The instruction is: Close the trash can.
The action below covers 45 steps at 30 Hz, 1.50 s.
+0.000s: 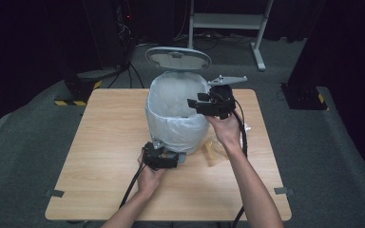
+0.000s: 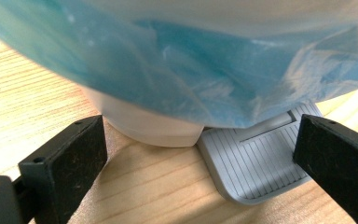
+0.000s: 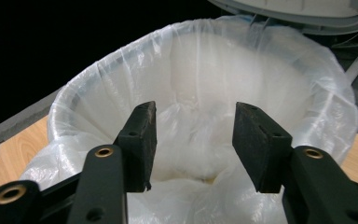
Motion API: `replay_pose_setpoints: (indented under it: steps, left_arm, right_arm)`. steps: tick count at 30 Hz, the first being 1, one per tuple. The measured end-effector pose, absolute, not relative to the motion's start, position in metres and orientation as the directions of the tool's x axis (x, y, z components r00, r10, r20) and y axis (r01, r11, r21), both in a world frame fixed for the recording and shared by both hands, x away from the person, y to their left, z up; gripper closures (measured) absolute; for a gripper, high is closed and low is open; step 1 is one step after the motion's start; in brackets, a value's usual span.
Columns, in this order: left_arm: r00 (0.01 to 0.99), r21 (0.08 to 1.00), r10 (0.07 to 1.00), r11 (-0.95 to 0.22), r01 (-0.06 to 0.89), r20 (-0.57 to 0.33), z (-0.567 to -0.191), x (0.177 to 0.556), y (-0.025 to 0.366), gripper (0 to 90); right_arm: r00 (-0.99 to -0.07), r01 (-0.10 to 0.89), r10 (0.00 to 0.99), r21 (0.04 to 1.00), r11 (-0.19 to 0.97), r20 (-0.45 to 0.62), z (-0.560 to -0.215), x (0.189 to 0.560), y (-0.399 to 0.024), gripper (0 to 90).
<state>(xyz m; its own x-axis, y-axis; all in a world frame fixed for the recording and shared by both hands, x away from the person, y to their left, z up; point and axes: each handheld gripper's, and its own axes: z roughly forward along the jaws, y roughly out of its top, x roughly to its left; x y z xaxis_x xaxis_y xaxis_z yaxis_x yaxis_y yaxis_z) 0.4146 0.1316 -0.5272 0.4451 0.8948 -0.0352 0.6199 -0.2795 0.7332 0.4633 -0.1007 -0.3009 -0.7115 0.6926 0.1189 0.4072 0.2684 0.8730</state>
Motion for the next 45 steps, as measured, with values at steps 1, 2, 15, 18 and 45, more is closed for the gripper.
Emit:
replay_pose_setpoints:
  steps: [1, 2, 15, 18, 45]
  left_arm:
    - [0.445, 0.733, 0.895, -0.280, 0.620, -0.035, -0.527, 0.415, 0.132, 3.0]
    - [0.445, 0.733, 0.895, -0.280, 0.620, -0.035, -0.527, 0.415, 0.132, 3.0]
    - [0.442, 0.735, 0.896, -0.272, 0.621, -0.042, -0.528, 0.414, 0.131, 3.0]
    - [0.436, 0.740, 0.899, -0.263, 0.619, -0.046, -0.528, 0.414, 0.131, 3.0]
    - [0.420, 0.753, 0.906, -0.240, 0.613, -0.054, -0.529, 0.415, 0.130, 3.0]
  right_arm:
    - [-0.711, 0.407, 0.693, 0.873, 0.268, 0.119, -0.301, 0.463, -0.101, 49.0]
    - [-0.711, 0.399, 0.695, 0.876, 0.270, 0.110, -0.301, 0.462, -0.102, 47.6]
    - [-0.677, 0.369, 0.730, 0.901, 0.227, 0.093, -0.304, 0.453, -0.116, 36.8]
    - [-0.666, 0.360, 0.741, 0.909, 0.210, 0.092, -0.304, 0.447, -0.123, 34.4]
    - [-0.615, 0.358, 0.782, 0.919, 0.164, 0.100, -0.331, 0.416, -0.159, 35.5]
